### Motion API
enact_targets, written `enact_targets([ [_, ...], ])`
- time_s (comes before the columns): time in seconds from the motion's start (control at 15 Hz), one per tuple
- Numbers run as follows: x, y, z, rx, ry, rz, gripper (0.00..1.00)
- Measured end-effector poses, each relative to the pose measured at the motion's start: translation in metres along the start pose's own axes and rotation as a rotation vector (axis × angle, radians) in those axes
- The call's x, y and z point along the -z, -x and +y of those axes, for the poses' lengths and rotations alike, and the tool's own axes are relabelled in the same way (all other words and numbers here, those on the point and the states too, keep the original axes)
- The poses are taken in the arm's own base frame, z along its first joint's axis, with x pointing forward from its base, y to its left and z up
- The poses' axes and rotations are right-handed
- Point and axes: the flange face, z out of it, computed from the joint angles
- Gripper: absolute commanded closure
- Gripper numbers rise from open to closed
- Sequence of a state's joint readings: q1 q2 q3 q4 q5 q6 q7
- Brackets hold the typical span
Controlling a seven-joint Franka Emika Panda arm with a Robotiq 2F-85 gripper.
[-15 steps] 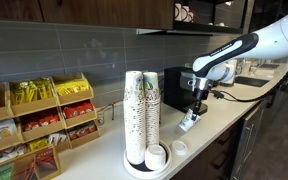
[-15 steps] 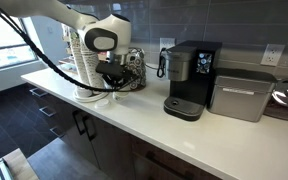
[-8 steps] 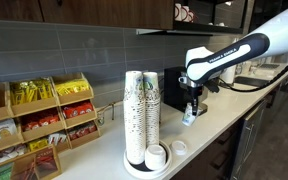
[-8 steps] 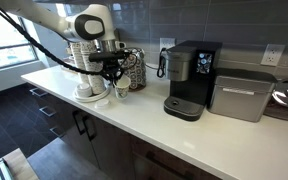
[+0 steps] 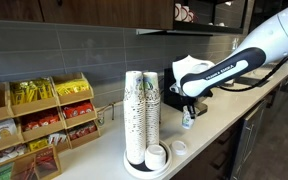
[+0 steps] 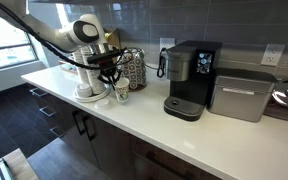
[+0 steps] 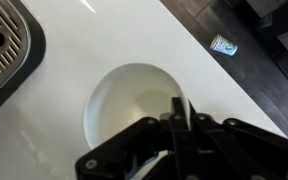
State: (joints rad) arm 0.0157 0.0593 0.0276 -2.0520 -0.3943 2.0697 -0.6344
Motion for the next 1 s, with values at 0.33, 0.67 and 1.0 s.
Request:
enact_targets([
  [0.33, -0.022, -0.011, -0.004, 0.019, 0.019, -0.052, 0.99],
  [0.67, -0.038, -0.016, -0.005, 0.014, 0.024, -0.081, 0.71],
  [1.0, -0.037, -0.019, -0.004, -0.005, 0.029, -0.081, 0.35],
])
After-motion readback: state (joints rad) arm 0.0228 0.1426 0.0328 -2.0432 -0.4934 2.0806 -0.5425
